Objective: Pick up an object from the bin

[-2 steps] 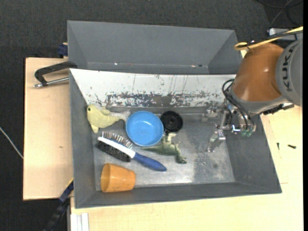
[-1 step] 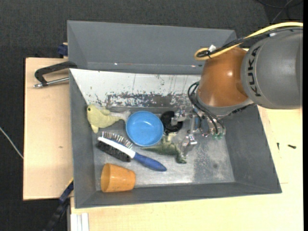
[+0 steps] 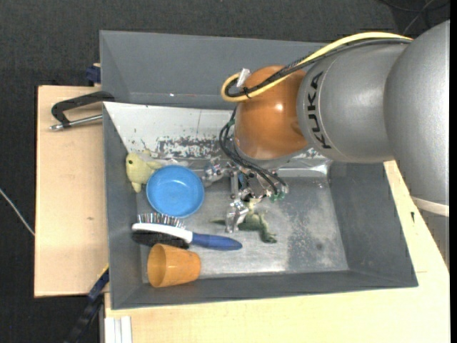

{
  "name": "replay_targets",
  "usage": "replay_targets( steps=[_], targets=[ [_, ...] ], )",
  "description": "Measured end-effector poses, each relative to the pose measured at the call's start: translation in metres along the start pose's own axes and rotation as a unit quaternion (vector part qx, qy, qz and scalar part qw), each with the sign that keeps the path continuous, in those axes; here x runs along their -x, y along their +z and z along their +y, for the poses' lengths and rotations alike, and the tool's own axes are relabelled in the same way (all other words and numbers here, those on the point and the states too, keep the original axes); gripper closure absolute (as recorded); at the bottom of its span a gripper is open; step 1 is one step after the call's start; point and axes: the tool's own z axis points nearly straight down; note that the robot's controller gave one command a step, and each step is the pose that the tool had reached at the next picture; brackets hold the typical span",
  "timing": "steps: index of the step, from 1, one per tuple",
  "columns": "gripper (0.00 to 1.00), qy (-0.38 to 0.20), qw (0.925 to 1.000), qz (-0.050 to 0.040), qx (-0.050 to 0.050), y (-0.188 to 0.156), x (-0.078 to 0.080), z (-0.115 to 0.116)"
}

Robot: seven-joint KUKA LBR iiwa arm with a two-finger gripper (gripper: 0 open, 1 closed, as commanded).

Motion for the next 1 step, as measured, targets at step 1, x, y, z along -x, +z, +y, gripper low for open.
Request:
replay_targets(
  steps=[1],
  targets=[
    [0.00, -0.023, 0.9997, -0.0008, 0.001, 0.0350, -0.0582, -0.0481]
  ],
)
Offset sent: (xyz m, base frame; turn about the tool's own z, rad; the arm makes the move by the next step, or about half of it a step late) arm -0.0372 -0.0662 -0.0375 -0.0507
